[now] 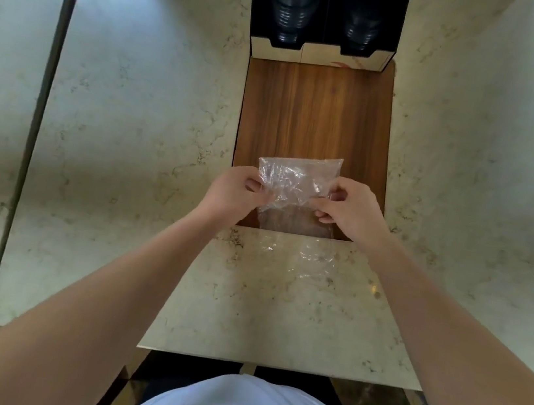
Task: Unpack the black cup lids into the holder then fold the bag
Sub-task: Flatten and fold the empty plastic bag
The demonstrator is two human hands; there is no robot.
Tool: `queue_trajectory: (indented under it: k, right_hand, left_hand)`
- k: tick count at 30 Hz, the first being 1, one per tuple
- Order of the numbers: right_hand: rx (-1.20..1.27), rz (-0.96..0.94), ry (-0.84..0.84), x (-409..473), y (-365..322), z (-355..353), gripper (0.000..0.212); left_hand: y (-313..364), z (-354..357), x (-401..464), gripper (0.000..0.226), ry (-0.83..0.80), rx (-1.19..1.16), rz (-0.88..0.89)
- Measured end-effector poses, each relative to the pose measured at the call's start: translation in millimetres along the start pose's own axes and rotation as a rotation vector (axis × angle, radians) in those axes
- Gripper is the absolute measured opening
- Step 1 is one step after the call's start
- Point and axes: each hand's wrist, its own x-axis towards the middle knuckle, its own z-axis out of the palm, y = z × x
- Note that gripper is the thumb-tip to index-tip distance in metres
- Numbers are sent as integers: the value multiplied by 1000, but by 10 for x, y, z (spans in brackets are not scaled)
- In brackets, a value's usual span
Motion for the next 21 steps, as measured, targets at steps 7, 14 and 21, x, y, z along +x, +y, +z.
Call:
queue_trajectory:
  k: [7, 14, 21]
  right_hand:
    - [-31, -71, 19, -8, 117, -14, 22]
    - [-531, -669, 59, -147, 294, -63, 15]
    - [-701, -959, 9, -259, 637, -77, 17]
  left_hand:
    - [-40, 66, -3, 14, -93, 230, 169]
    - [-270, 69, -91, 22, 90, 545, 607]
    - [-512, 72, -62, 27, 167, 681, 960]
